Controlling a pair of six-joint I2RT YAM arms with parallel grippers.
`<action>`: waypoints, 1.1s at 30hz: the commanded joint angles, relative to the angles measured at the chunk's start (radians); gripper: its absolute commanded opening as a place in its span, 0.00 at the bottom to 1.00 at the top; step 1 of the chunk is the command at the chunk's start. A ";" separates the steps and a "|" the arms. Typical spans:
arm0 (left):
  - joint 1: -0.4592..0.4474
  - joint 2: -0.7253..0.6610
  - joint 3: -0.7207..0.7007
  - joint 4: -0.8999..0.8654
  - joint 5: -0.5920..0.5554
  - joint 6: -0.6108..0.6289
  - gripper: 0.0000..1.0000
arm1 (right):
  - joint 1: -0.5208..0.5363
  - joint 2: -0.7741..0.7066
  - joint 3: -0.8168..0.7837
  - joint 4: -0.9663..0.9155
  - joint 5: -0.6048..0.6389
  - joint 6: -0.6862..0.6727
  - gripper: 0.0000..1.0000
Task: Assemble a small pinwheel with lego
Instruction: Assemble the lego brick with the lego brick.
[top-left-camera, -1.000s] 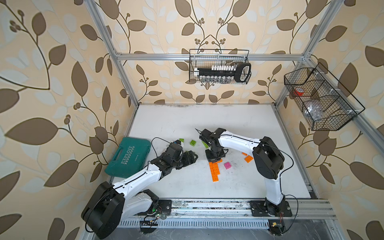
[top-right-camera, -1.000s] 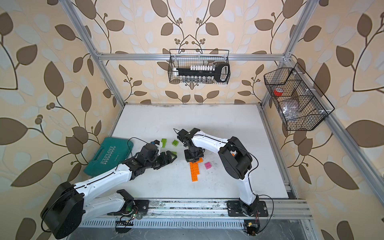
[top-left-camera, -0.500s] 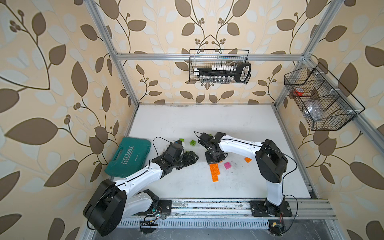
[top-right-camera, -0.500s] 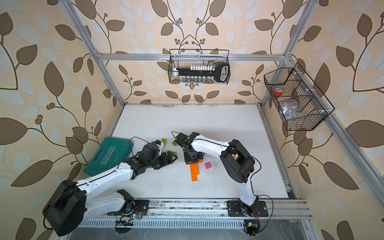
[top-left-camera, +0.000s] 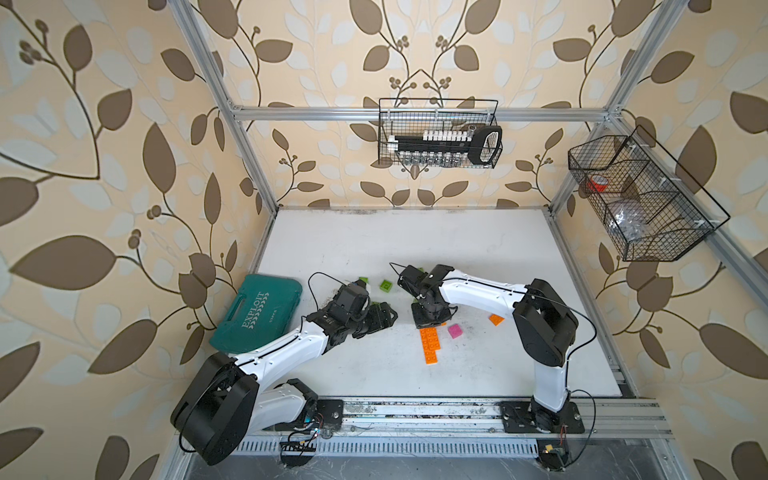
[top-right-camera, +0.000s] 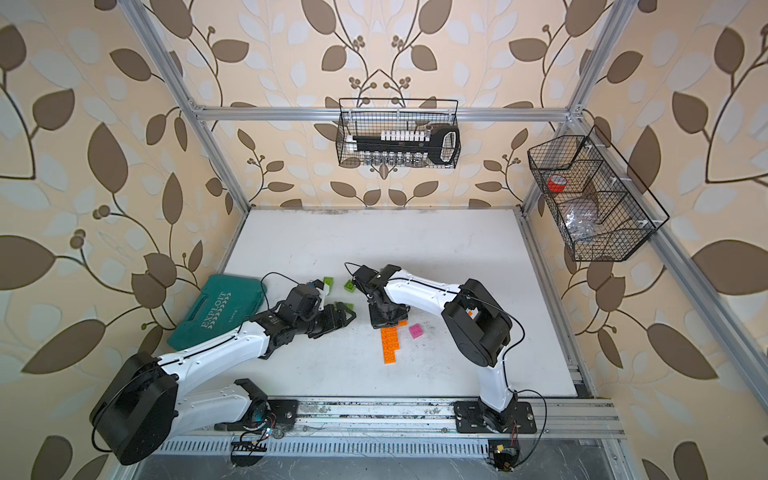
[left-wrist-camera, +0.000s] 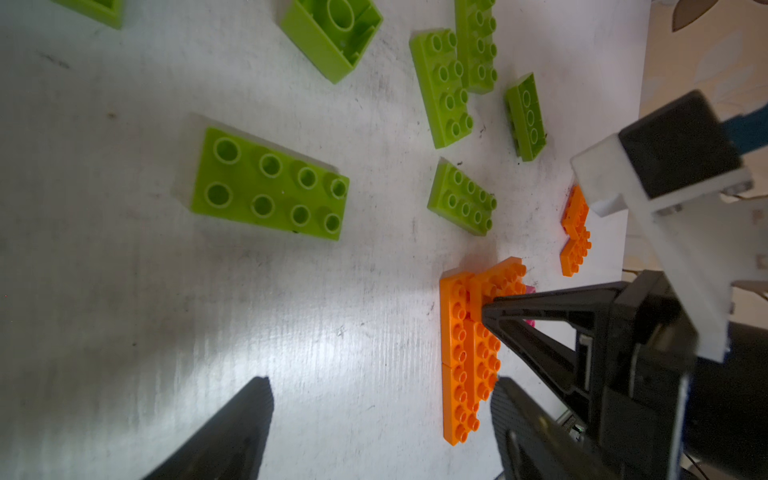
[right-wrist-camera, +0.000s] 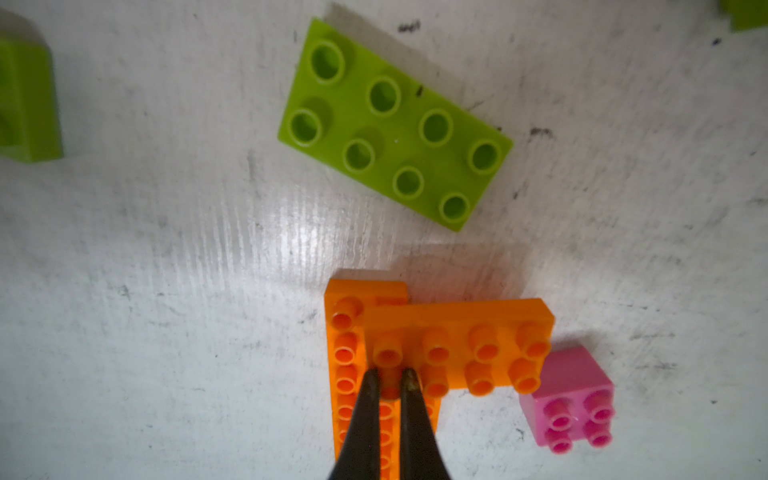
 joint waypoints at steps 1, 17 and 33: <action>0.005 0.011 0.038 -0.009 0.018 0.020 0.85 | -0.006 0.038 -0.053 -0.024 -0.019 0.026 0.02; 0.005 0.045 0.072 -0.026 0.027 0.038 0.85 | -0.010 0.142 -0.077 -0.016 -0.053 0.038 0.02; 0.005 0.068 0.080 -0.049 0.020 0.041 0.85 | -0.005 0.142 -0.061 -0.025 -0.064 0.025 0.01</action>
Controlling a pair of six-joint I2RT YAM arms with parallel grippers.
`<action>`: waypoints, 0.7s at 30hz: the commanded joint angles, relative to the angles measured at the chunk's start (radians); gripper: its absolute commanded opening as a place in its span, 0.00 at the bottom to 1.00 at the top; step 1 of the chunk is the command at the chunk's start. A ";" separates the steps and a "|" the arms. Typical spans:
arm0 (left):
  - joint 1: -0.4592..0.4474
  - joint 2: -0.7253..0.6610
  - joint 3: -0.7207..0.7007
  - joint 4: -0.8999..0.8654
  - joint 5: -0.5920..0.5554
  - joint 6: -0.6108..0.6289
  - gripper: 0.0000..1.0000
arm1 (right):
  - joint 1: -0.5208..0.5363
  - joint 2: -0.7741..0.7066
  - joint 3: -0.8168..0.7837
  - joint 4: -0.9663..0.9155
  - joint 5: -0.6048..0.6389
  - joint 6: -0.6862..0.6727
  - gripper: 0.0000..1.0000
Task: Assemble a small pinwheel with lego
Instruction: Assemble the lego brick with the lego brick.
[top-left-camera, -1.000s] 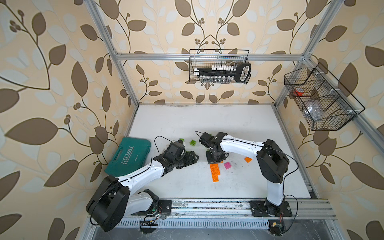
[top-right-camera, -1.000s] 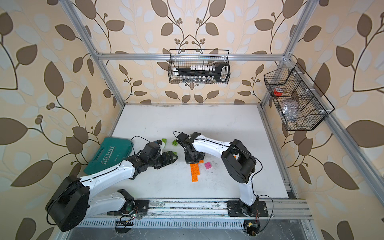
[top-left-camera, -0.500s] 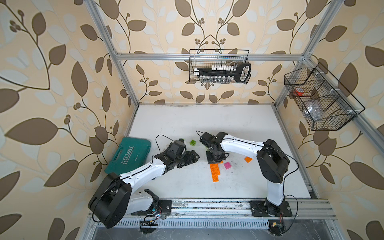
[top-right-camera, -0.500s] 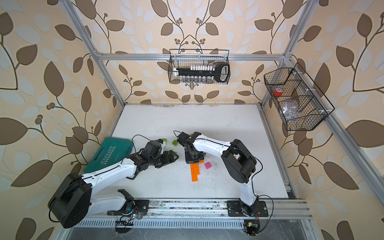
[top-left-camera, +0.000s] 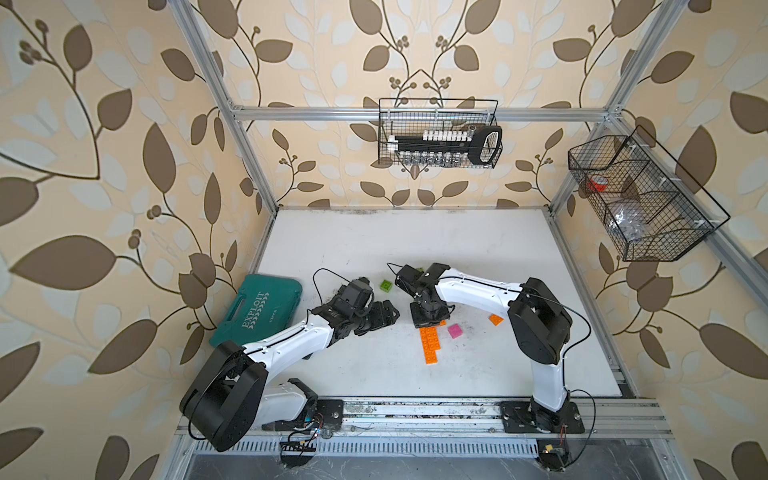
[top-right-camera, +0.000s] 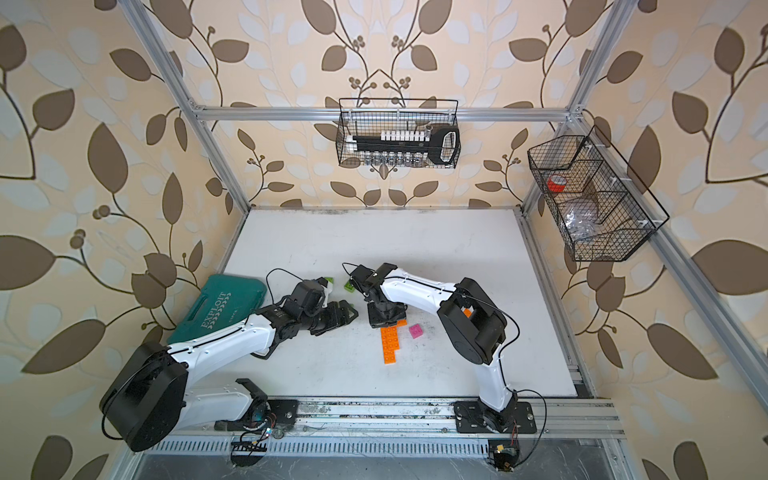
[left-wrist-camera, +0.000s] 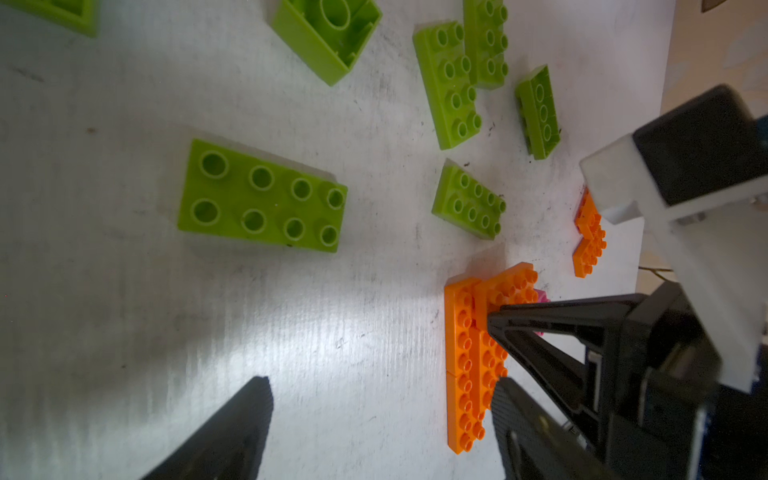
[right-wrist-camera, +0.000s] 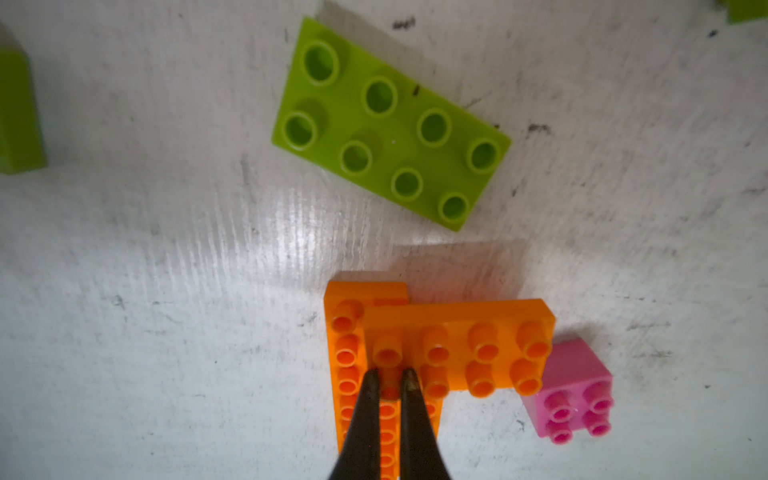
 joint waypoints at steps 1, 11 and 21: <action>0.005 0.000 0.025 -0.020 0.015 0.018 0.85 | -0.019 0.093 -0.107 0.022 -0.078 0.012 0.01; 0.005 -0.002 0.019 -0.017 0.016 0.014 0.85 | -0.062 0.041 -0.156 0.061 -0.110 0.033 0.01; 0.002 0.037 0.064 -0.002 0.025 0.028 0.85 | -0.068 -0.013 -0.061 -0.045 -0.022 -0.026 0.02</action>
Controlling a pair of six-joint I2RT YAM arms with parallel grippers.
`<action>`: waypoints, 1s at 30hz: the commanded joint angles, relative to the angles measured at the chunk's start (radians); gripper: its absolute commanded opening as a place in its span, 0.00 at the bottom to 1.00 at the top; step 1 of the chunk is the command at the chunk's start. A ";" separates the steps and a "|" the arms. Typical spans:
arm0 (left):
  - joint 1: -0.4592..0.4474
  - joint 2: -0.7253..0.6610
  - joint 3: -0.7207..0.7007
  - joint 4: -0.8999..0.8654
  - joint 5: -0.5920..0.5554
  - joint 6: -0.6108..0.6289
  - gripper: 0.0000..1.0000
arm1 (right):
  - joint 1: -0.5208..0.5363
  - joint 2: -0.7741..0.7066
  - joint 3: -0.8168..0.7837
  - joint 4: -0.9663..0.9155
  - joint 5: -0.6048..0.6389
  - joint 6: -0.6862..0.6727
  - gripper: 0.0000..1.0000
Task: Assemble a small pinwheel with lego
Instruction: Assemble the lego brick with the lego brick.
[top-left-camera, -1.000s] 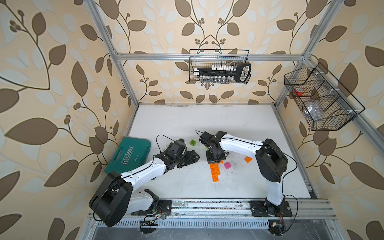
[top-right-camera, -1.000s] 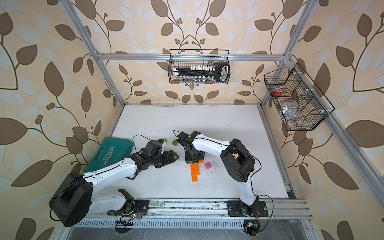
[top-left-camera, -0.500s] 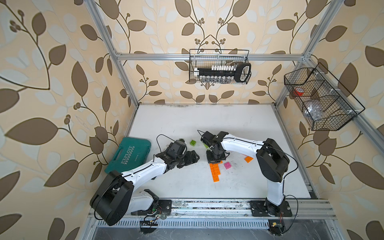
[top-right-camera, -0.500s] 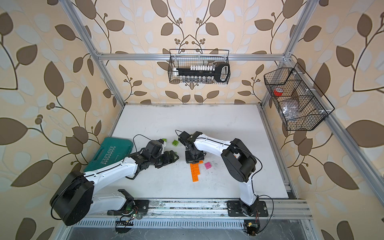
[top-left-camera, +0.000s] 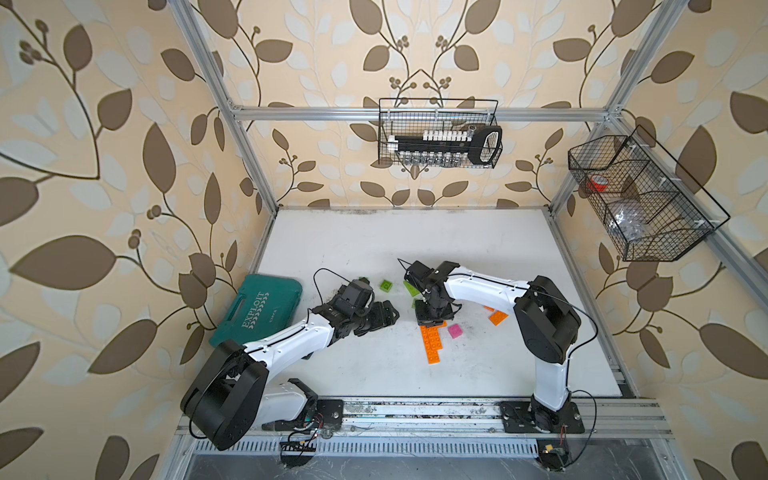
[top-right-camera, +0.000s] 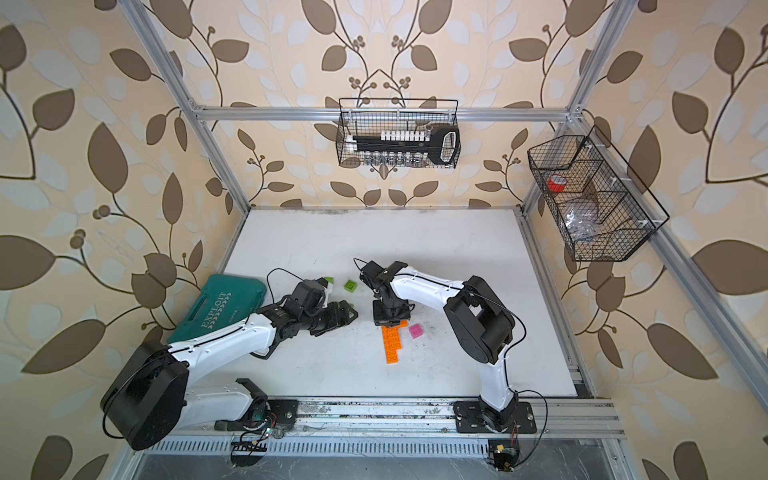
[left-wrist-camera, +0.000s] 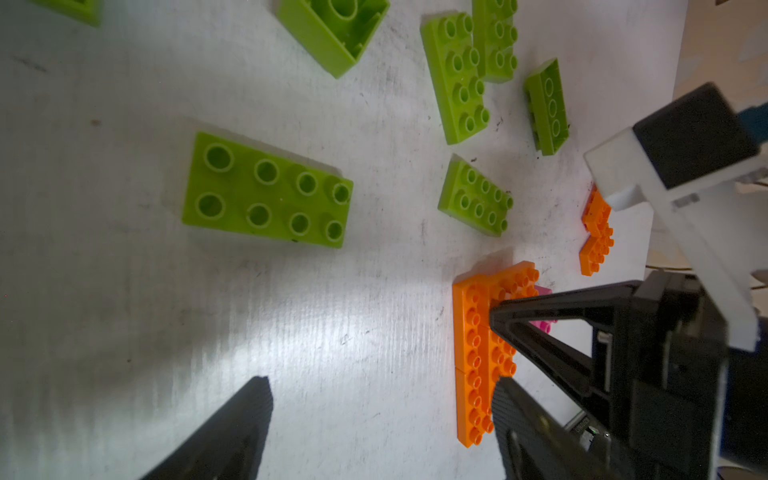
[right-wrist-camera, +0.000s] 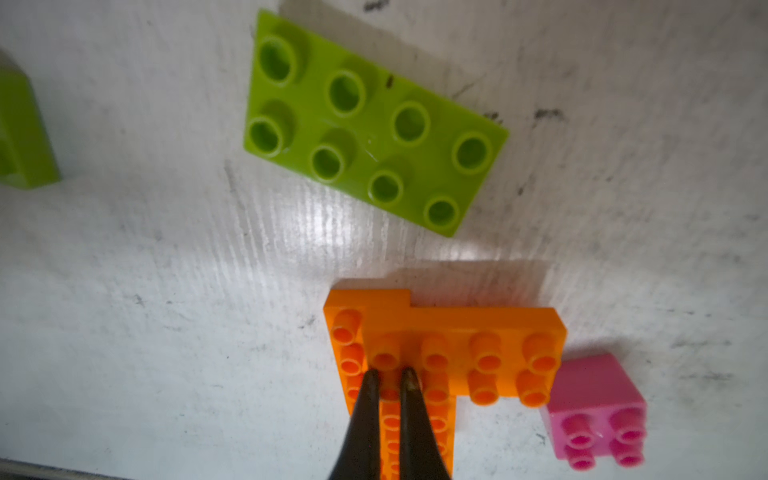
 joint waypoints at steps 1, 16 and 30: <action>-0.002 0.027 0.051 0.019 0.029 0.026 0.85 | -0.005 0.026 -0.003 -0.089 0.056 -0.024 0.02; -0.052 0.071 0.100 0.000 0.005 0.049 0.90 | -0.002 -0.015 0.016 -0.070 0.030 -0.024 0.21; -0.026 0.129 0.183 -0.036 -0.028 0.059 0.83 | -0.013 -0.072 0.051 0.011 0.023 -0.137 0.23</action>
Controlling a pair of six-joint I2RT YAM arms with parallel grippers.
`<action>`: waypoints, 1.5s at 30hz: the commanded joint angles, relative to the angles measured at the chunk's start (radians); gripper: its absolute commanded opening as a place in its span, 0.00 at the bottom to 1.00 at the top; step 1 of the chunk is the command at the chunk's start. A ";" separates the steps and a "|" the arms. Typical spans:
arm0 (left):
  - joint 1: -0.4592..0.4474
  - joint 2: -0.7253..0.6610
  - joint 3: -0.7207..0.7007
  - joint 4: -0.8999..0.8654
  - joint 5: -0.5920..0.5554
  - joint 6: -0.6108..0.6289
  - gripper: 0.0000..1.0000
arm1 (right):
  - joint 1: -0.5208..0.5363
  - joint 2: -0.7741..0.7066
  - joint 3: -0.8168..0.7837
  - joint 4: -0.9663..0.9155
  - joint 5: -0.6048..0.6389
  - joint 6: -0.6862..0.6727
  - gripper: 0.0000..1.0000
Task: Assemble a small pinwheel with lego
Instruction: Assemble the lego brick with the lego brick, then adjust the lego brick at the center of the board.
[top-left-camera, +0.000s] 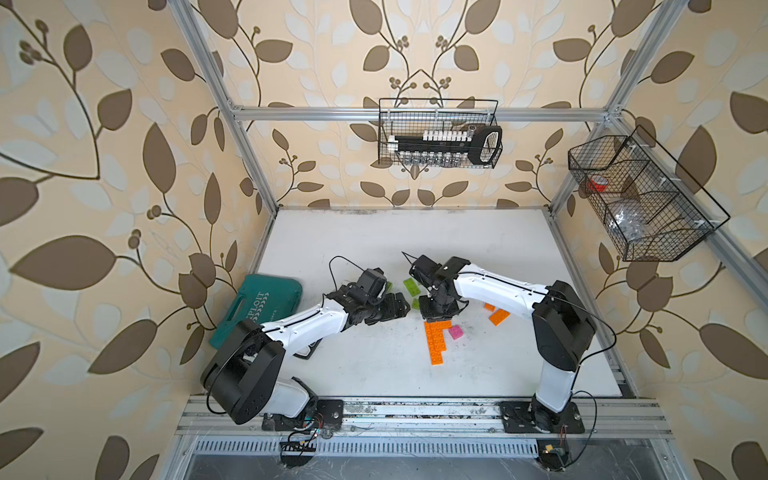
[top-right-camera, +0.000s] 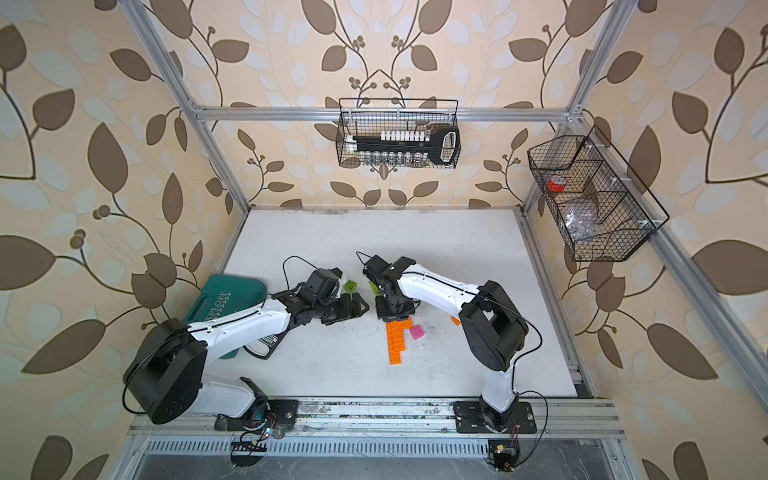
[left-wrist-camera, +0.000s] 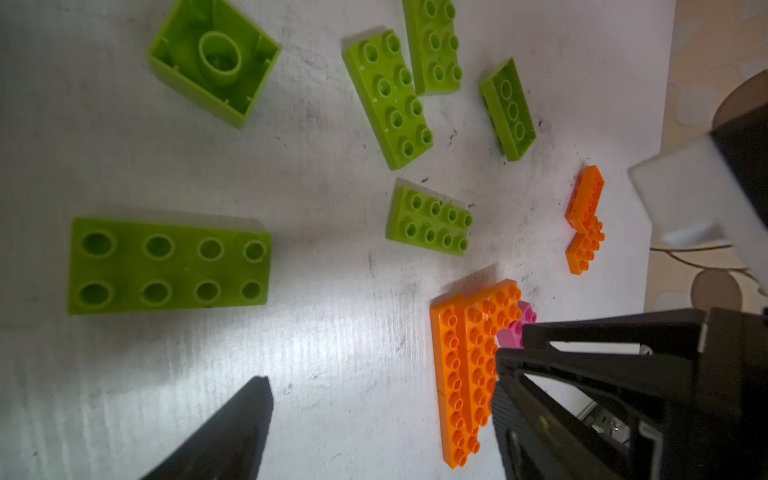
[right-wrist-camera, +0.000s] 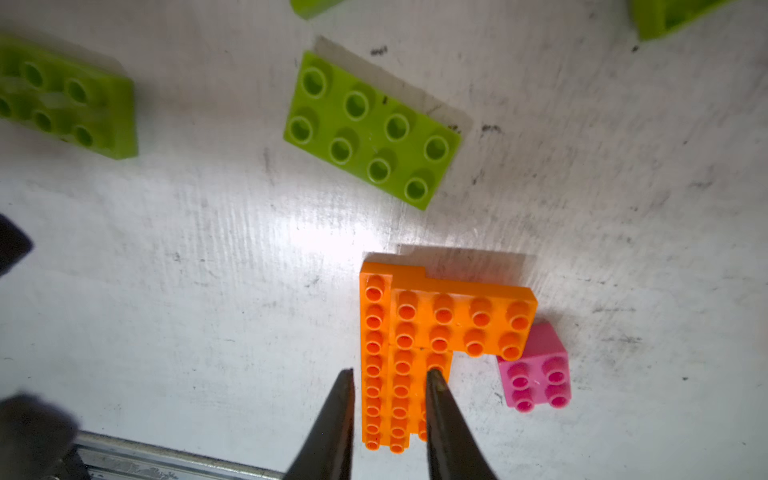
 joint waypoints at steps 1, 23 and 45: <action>0.041 -0.013 0.019 0.008 -0.002 -0.004 0.82 | -0.004 0.041 0.059 0.034 -0.009 -0.074 0.20; 0.178 -0.095 -0.018 -0.029 0.049 -0.010 0.82 | -0.019 0.323 0.290 -0.050 0.039 -0.142 0.11; 0.123 -0.058 0.002 -0.066 0.025 0.014 0.83 | -0.183 0.380 0.376 -0.035 0.069 -0.201 0.12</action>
